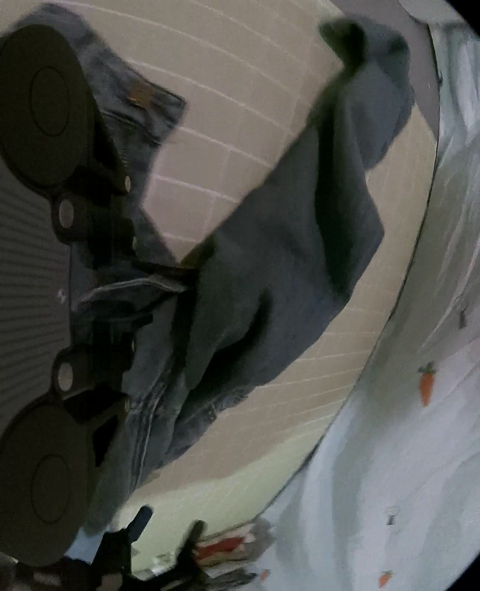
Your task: Fold clothes
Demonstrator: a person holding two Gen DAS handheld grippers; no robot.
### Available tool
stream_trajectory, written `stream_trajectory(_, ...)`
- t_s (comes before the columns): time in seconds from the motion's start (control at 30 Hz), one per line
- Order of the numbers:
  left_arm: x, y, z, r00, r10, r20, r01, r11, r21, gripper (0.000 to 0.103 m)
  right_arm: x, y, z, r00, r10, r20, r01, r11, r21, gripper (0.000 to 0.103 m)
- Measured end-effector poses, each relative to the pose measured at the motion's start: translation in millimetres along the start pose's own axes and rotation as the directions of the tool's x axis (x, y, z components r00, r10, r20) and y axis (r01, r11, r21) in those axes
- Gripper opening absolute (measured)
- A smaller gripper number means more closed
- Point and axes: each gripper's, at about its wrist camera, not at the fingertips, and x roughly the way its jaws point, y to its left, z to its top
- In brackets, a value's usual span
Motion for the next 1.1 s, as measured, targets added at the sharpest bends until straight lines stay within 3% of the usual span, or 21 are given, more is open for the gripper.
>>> stream_trajectory(0.1,14,3,9,0.999,-0.026,-0.030,0.026,1.000,0.004,0.021,19,-7,-13,0.981,0.177,-0.080,-0.151,0.954,0.260,0.073)
stream_trajectory(0.23,23,12,17,0.995,-0.091,-0.043,0.090,0.996,-0.030,0.021,43,19,-26,0.952,0.271,-0.143,-0.225,0.935,0.276,0.052)
stream_trajectory(0.37,29,16,20,0.990,-0.135,-0.044,0.134,0.990,-0.034,0.022,70,65,-34,0.928,0.287,-0.235,-0.263,0.956,0.129,0.046)
stream_trajectory(0.6,33,18,18,0.987,-0.153,-0.050,0.150,0.987,-0.059,0.023,120,121,-67,0.869,0.281,-0.408,-0.303,0.953,0.012,0.052)
stream_trajectory(0.67,33,17,18,0.988,-0.147,-0.053,0.143,0.987,-0.073,0.022,135,131,-74,0.849,0.251,-0.465,-0.292,0.956,-0.017,0.043)
stream_trajectory(0.7,33,17,17,0.991,-0.128,-0.048,0.124,0.989,-0.078,0.013,134,133,-76,0.850,0.246,-0.466,-0.295,0.955,-0.034,0.019)
stream_trajectory(0.73,32,16,16,0.993,-0.109,-0.042,0.106,0.991,-0.082,0.006,132,135,-78,0.854,0.243,-0.460,-0.299,0.953,-0.053,0.004)
stream_trajectory(0.8,28,17,13,0.997,-0.078,-0.017,0.076,0.993,-0.095,0.005,122,136,-78,0.862,0.258,-0.437,-0.321,0.944,-0.076,0.003)
stream_trajectory(0.9,6,22,10,0.998,0.015,0.055,-0.008,0.992,-0.129,0.002,88,131,-59,0.872,0.349,-0.342,-0.398,0.913,-0.084,0.003)
stream_trajectory(1.03,-35,33,5,0.983,0.078,0.168,-0.041,0.976,-0.214,0.001,12,112,-19,0.864,0.490,-0.114,-0.500,0.861,-0.093,0.003)
stream_trajectory(1.1,-47,32,1,0.973,0.120,0.199,-0.074,0.972,-0.224,0.001,-26,91,-4,0.869,0.494,0.030,-0.487,0.865,-0.122,0.003)
